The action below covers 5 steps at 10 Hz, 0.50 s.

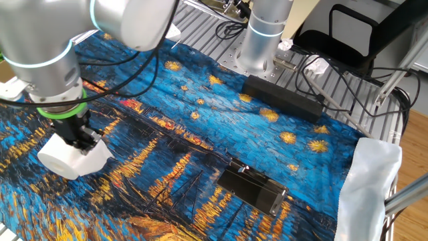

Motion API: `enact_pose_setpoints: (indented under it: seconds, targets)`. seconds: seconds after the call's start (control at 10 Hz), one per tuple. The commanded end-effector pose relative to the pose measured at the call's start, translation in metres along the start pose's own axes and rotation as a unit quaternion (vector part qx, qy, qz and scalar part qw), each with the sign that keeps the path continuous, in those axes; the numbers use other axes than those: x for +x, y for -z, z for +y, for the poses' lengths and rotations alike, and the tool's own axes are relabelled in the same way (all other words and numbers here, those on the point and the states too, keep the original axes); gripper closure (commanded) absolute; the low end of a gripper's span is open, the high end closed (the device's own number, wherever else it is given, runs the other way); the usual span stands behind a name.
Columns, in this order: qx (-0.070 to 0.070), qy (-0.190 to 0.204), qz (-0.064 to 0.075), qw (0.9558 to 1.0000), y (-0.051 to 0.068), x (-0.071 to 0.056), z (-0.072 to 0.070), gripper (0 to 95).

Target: Put the toilet paper on its holder

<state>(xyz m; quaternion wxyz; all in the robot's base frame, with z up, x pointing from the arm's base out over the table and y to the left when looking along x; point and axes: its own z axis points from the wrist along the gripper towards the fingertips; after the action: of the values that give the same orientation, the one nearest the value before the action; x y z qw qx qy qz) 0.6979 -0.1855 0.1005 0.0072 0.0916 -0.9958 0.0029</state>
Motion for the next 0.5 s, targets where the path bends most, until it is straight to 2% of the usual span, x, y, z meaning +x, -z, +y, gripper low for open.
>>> enact_pose_setpoints:
  seconds: [0.1,0.5]
  targets:
    - [0.001,0.005,-0.001,1.0,-0.001,0.0,-0.007,95.0]
    - [0.001,0.011,-0.003,0.9999,-0.003,-0.001,-0.018,95.0]
